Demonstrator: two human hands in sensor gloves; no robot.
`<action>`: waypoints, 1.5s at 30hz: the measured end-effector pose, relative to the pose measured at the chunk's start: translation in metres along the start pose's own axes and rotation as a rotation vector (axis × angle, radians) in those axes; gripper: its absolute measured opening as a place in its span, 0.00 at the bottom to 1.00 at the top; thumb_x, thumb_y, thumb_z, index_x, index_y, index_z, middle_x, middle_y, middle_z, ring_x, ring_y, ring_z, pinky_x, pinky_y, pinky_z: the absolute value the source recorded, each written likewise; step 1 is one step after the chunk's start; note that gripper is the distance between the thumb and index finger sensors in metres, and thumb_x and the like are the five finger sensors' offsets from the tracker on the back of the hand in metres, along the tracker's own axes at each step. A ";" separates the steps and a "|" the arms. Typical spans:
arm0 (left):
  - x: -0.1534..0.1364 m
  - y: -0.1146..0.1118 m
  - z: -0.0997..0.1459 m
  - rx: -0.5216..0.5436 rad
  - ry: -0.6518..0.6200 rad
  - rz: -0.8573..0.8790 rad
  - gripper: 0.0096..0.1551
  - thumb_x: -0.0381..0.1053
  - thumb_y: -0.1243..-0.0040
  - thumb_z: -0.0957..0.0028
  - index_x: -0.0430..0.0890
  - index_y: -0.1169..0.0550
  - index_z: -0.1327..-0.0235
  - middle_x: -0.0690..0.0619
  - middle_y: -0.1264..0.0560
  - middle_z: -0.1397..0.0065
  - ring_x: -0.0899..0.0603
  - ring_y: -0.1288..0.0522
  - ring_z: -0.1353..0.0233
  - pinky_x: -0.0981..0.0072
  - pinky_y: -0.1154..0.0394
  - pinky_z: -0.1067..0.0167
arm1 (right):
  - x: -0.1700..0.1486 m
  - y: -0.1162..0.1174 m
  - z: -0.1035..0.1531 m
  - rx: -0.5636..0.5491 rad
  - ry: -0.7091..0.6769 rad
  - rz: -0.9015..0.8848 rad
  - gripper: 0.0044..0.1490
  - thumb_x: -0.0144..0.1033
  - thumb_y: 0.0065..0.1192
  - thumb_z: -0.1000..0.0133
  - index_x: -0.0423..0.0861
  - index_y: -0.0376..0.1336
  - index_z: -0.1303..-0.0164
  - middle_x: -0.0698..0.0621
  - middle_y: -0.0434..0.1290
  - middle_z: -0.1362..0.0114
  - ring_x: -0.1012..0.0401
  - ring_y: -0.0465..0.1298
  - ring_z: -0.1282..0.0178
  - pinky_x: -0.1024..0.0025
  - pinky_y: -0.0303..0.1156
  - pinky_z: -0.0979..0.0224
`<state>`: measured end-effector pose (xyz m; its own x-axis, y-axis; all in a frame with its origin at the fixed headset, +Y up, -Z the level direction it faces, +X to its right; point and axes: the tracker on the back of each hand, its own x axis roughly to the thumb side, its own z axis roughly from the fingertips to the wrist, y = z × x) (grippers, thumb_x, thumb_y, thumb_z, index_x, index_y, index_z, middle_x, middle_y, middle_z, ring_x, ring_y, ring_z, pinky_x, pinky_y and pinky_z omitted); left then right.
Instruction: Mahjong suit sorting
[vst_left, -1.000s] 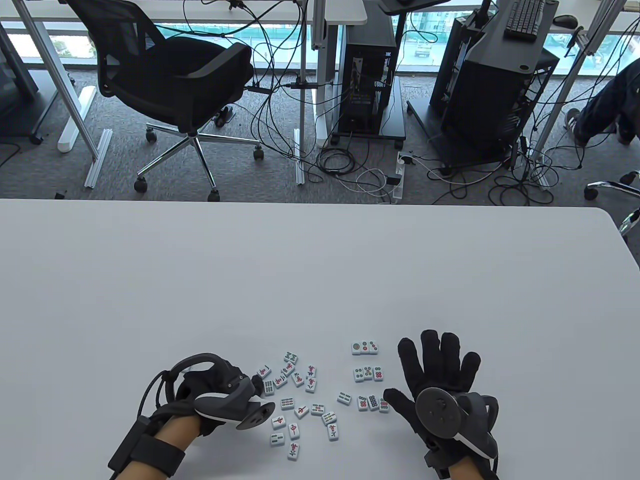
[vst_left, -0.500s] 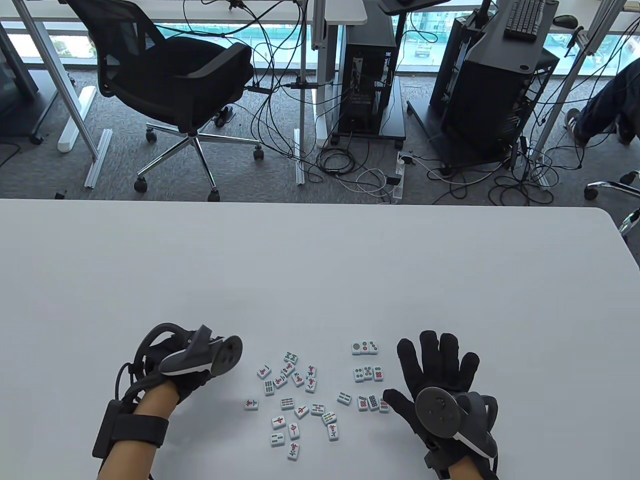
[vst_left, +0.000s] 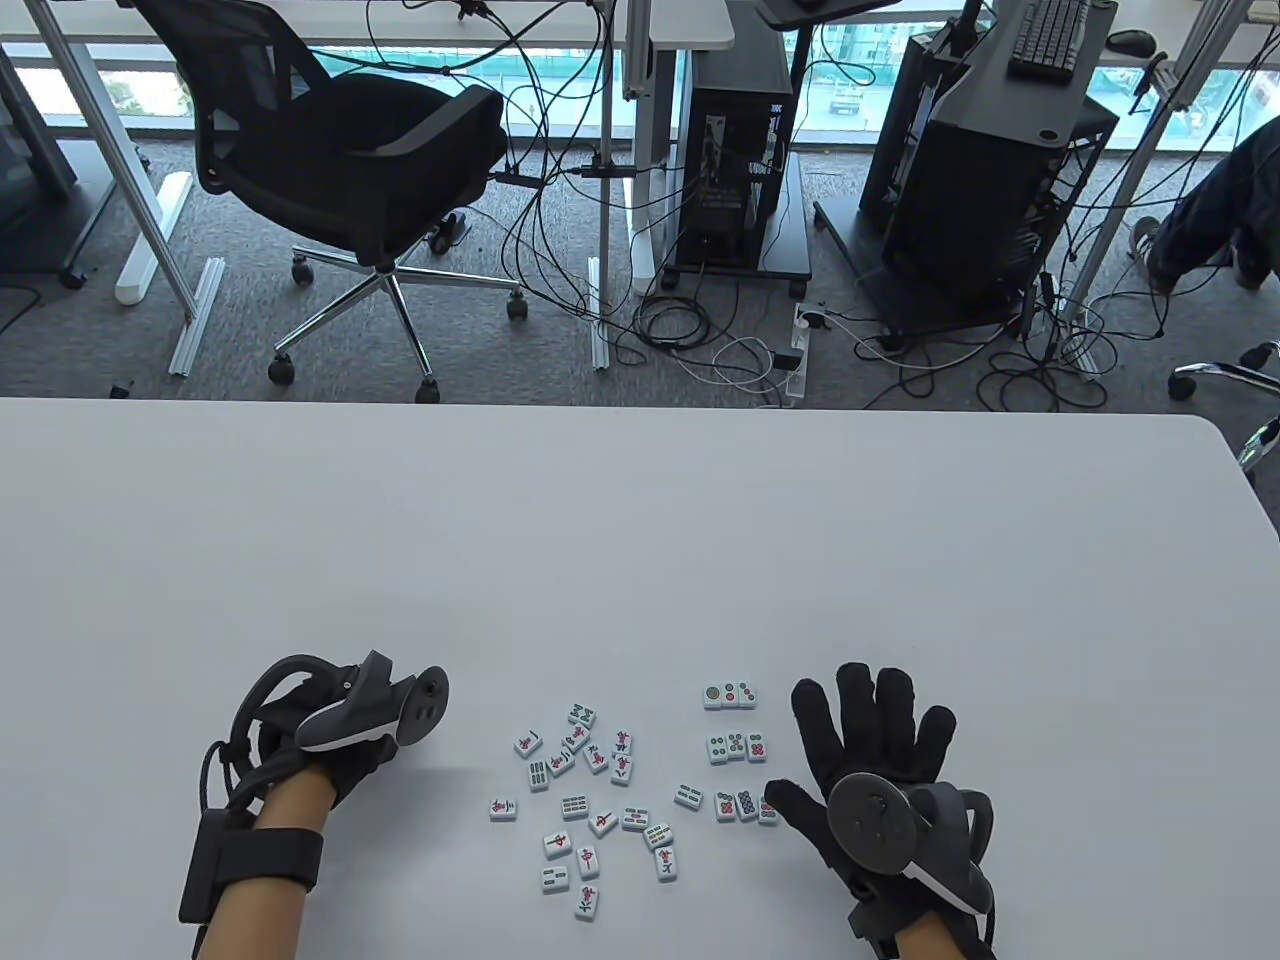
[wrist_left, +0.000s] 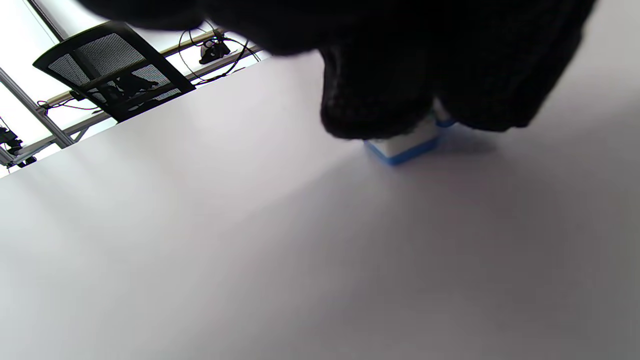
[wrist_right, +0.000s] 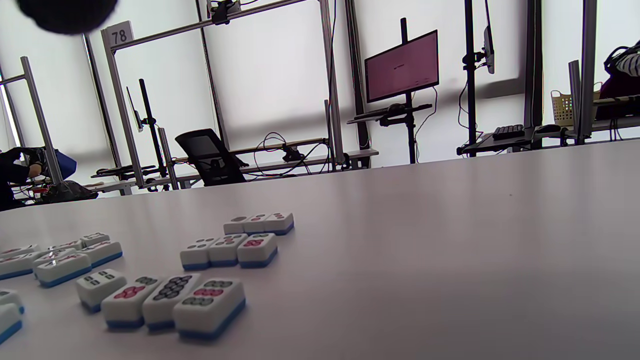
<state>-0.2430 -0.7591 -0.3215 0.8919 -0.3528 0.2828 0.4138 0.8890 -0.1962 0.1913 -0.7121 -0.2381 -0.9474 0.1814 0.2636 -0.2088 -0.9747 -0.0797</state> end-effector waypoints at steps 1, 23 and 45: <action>0.001 -0.001 0.000 -0.002 -0.001 -0.013 0.33 0.61 0.28 0.67 0.55 0.20 0.45 0.63 0.14 0.65 0.57 0.20 0.77 0.62 0.20 0.67 | 0.000 0.000 0.000 0.000 0.000 0.000 0.55 0.68 0.46 0.50 0.61 0.28 0.22 0.46 0.26 0.15 0.40 0.24 0.20 0.27 0.27 0.27; 0.109 0.049 0.066 0.292 -0.485 -0.030 0.31 0.66 0.33 0.65 0.52 0.17 0.51 0.64 0.14 0.65 0.56 0.18 0.75 0.61 0.19 0.65 | 0.001 0.002 0.000 0.021 0.000 0.003 0.55 0.68 0.46 0.50 0.61 0.28 0.22 0.46 0.26 0.15 0.40 0.25 0.20 0.27 0.27 0.27; 0.131 0.030 0.087 0.264 -0.397 0.041 0.32 0.69 0.34 0.66 0.47 0.14 0.60 0.63 0.13 0.74 0.56 0.21 0.83 0.61 0.20 0.74 | 0.004 0.006 -0.001 0.027 -0.007 0.004 0.55 0.68 0.46 0.50 0.61 0.28 0.22 0.46 0.27 0.15 0.40 0.25 0.20 0.27 0.27 0.27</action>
<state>-0.1290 -0.7532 -0.2086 0.7465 -0.2229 0.6270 0.2736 0.9617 0.0162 0.1858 -0.7166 -0.2383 -0.9464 0.1768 0.2704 -0.1984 -0.9786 -0.0544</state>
